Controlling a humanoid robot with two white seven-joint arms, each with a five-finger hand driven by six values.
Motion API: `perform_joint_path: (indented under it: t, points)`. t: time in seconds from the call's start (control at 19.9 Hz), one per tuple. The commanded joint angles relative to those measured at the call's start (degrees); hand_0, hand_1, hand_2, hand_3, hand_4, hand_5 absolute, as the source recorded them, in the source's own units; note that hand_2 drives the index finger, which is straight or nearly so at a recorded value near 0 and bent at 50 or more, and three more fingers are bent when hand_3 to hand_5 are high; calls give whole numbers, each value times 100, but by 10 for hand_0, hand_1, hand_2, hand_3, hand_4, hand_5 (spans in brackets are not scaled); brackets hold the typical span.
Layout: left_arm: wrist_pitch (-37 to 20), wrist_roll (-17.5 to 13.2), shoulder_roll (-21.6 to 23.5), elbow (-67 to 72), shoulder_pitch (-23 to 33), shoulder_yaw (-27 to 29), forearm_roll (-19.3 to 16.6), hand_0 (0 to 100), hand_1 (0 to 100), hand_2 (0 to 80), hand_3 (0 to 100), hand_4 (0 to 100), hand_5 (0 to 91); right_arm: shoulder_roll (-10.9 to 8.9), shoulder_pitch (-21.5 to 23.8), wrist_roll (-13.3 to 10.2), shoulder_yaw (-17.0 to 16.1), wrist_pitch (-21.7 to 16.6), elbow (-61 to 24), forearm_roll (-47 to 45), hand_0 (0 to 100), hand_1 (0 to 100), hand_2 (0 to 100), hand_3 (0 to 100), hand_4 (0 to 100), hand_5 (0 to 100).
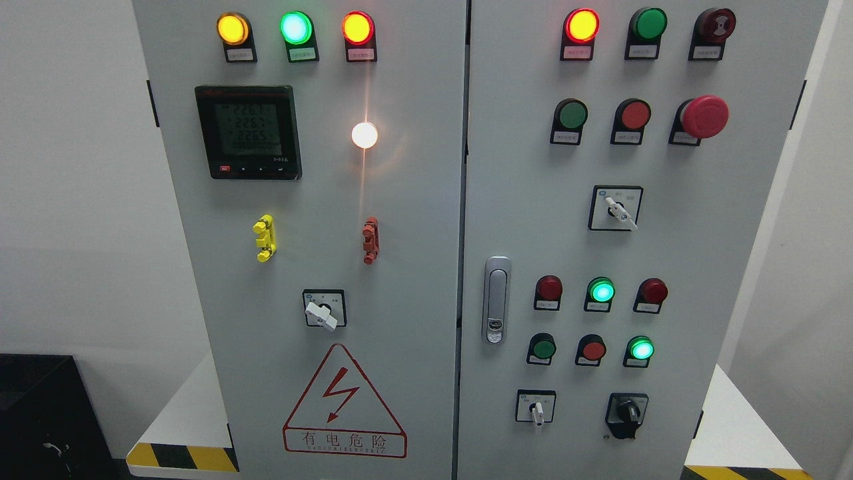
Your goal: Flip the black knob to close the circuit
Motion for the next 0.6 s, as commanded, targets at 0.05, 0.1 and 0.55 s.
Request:
perform_joint_path:
  t: [0.05, 0.1, 0.55]
  points:
    - [0, -3, -2, -167, 132, 0, 0, 120, 556, 0, 0, 0, 0, -19, -391, 15, -83, 138, -135, 166, 0, 0, 955, 1000, 1000, 1000]
    - [0, -3, -2, -167, 132, 0, 0, 120, 556, 0, 0, 0, 0, -19, -426, 15, -83, 138, -126, 175, 0, 0, 955, 1000, 1000, 1000]
    - [0, -3, -2, -167, 132, 0, 0, 120, 556, 0, 0, 0, 0, -19, -768, 15, -92, 270, 23, 280, 0, 0, 951, 1000, 1000, 1000]
